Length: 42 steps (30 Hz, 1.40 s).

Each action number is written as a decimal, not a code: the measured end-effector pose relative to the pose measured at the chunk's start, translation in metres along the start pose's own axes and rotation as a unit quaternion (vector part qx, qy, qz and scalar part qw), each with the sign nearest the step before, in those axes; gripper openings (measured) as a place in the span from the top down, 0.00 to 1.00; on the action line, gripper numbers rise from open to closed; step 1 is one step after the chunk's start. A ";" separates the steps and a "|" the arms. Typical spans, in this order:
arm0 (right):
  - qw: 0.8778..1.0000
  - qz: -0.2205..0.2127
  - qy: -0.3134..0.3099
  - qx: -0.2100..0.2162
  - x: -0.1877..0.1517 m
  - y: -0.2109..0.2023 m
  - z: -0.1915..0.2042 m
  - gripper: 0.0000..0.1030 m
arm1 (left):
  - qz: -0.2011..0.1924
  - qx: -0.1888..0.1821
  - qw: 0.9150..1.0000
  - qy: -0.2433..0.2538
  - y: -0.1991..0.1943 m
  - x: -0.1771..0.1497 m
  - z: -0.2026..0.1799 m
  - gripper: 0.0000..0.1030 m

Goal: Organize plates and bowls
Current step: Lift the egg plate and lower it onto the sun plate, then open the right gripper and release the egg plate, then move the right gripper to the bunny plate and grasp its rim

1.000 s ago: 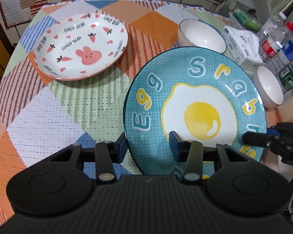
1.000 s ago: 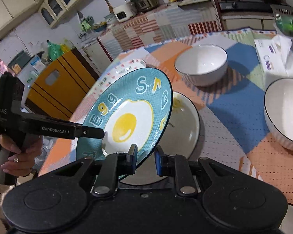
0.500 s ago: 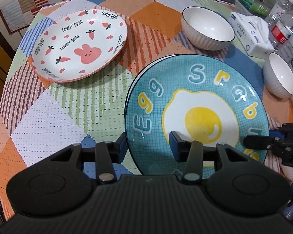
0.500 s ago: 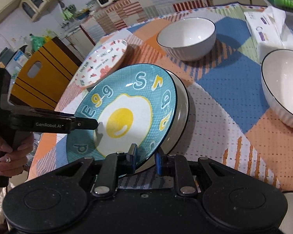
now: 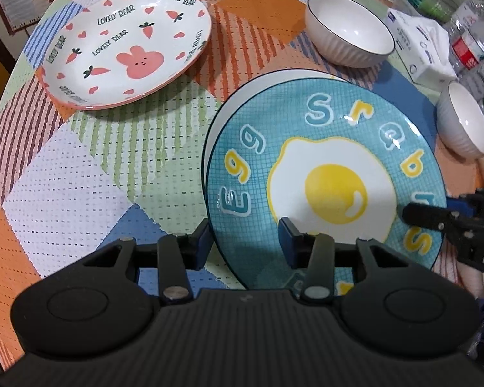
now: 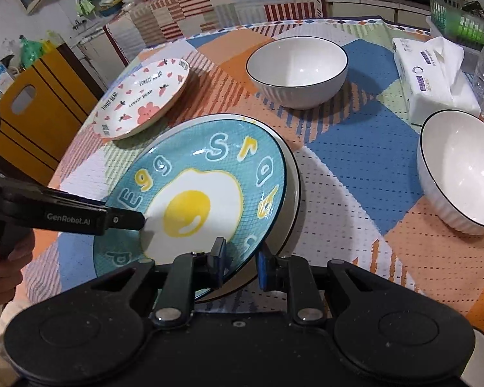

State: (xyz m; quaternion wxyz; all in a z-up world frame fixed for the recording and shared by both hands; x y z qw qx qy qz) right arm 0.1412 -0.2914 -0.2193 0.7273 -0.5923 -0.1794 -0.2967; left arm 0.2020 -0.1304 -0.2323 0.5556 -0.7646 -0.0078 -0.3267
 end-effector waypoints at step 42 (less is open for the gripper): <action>0.975 -0.107 -0.194 -0.028 0.061 -0.096 0.096 0.42 | -0.114 0.066 0.988 0.078 -0.166 0.042 0.023 0.45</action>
Point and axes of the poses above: each gripper's, at about its wrist camera, not at the fingertips, and y roughly the way its jaws point, z to its left, x to its top, the point moved 9 cm from there along y, roughly the way its jaws point, and after that the axes turned 11 degrees about -z, right-handed, at the moved point
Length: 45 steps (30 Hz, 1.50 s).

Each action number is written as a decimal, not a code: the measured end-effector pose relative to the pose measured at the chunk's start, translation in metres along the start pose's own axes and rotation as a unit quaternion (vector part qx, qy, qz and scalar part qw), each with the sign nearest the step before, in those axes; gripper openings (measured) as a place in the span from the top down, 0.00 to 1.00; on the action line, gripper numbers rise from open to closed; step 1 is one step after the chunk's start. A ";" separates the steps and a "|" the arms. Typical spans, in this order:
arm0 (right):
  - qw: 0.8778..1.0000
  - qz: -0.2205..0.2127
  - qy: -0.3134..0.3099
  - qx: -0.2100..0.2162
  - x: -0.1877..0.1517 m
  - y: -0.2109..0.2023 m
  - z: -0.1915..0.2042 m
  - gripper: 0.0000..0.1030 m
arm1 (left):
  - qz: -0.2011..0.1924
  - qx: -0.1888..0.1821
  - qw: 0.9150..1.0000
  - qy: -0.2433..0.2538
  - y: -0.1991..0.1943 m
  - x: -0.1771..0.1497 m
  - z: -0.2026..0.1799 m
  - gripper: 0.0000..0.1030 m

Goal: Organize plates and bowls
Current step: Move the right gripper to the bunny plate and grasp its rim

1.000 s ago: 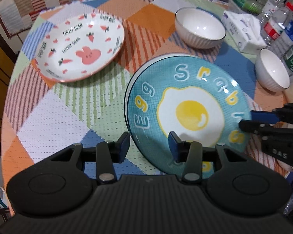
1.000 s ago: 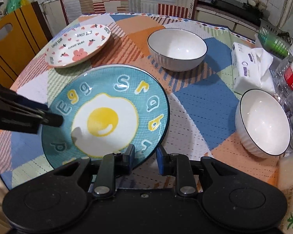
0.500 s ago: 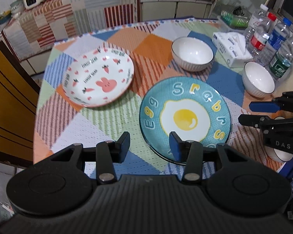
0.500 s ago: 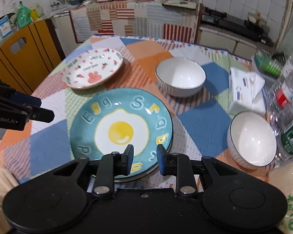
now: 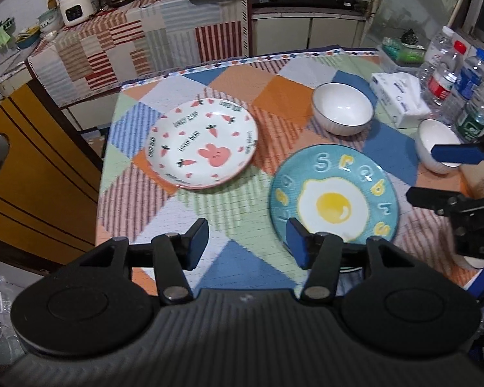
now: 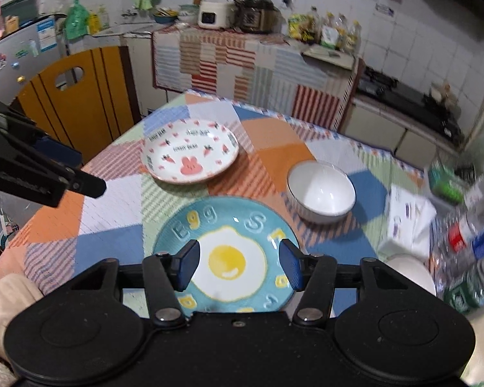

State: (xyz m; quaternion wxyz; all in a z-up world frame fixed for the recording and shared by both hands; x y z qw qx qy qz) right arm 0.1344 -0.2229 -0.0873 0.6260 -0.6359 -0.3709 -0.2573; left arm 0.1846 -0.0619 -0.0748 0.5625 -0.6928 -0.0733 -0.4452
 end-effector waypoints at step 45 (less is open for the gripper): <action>0.958 0.009 0.270 0.093 -0.012 0.281 -0.010 0.67 | -0.029 0.051 0.972 -0.229 0.224 -0.031 0.147 0.51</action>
Point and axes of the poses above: each gripper's, at about its wrist camera, not at the fingertips, and y roughly the way its jaws point, z to its left, x to its top, the point moved 9 cm from there along y, roughly the way its jaws point, and after that the axes turned 11 degrees about -z, right-handed, at the moved point
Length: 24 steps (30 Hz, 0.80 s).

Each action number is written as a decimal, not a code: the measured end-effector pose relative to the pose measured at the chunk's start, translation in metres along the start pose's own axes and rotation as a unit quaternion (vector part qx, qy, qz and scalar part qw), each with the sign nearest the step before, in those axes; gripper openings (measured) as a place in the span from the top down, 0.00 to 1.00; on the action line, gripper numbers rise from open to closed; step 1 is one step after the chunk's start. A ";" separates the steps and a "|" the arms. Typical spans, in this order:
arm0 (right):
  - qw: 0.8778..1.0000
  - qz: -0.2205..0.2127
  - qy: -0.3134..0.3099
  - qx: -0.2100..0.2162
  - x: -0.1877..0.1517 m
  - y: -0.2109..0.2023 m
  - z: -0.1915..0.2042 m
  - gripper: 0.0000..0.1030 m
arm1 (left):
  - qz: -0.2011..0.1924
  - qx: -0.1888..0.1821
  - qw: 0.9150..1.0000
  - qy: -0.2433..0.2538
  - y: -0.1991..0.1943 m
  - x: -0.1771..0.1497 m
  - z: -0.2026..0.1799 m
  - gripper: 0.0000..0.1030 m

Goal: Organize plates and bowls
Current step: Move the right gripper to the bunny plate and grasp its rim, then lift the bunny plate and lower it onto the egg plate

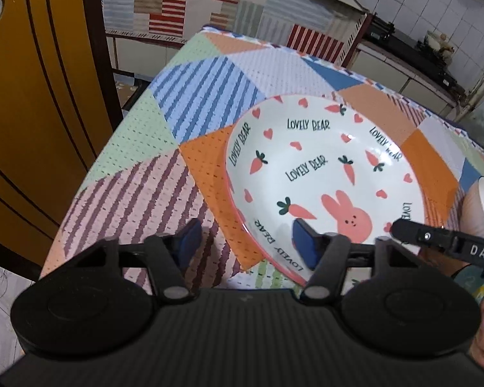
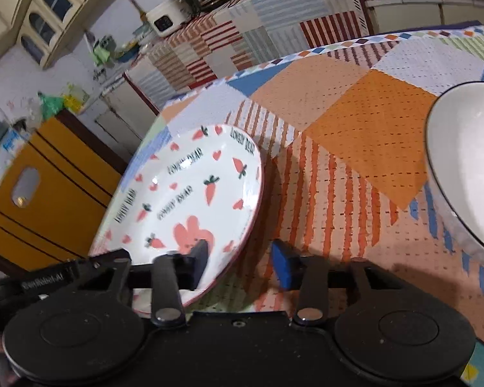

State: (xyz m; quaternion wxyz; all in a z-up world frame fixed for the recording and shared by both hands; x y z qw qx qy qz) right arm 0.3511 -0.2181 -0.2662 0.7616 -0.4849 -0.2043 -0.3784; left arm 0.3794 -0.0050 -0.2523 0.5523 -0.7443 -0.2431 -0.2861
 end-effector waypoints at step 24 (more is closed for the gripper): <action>0.998 0.008 -0.045 0.040 0.001 -0.049 0.010 0.80 | 0.017 -0.065 0.998 -0.012 -0.051 -0.012 -0.028 0.79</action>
Point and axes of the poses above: each gripper's, at about its wrist camera, not at the fingertips, and y roughly the way its jaws point, z to its left, x to its top, the point moved 9 cm from there along y, roughly the way its jaws point, and after that the axes turned 11 degrees about -z, right-handed, at the moved point
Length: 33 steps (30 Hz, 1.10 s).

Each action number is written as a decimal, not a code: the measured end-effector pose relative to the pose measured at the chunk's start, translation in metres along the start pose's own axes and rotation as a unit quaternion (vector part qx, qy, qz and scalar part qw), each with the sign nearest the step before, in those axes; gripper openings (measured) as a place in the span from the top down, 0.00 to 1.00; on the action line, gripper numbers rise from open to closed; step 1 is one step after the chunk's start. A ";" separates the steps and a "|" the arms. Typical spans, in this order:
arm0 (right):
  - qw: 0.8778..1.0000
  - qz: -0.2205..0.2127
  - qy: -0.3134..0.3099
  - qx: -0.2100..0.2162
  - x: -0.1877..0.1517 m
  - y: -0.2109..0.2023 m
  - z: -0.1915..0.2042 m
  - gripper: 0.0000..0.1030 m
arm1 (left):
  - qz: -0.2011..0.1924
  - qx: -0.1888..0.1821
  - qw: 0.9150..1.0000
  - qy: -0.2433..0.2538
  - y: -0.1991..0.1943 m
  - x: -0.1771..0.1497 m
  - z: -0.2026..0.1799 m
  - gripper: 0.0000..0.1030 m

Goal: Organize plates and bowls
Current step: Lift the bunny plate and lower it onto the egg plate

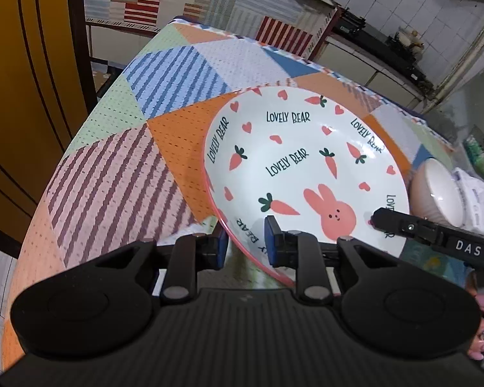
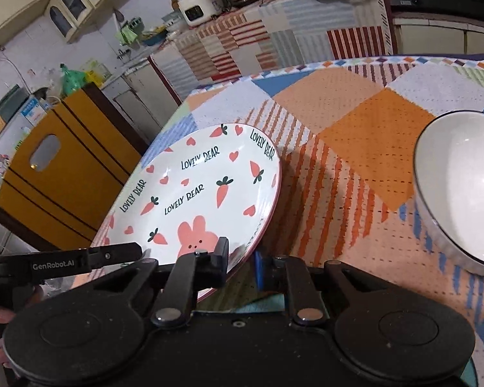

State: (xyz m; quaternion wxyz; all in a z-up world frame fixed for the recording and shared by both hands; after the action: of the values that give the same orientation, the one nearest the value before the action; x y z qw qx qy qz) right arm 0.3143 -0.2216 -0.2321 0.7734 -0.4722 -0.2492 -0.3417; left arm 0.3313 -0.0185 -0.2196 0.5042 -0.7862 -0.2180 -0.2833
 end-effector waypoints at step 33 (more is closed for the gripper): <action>0.999 -0.037 -0.015 0.008 -0.032 -0.188 -0.002 0.79 | 0.042 -0.075 0.990 0.108 -0.120 -0.067 -0.124 0.74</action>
State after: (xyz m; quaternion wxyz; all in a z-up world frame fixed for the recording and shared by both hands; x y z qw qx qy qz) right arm 0.1505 -0.2742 -0.1507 0.7600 -0.4616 -0.2811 -0.3609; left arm 0.1778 -0.0878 -0.1426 0.4759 -0.7950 -0.1067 -0.3607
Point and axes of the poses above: each gripper's, at about its wrist camera, not at the fingertips, and y roughly the way its jaws point, z to its left, x to its top, the point moved 9 cm from there along y, roughly the way its jaws point, and after that the axes turned 11 degrees about -z, right-handed, at the moved point
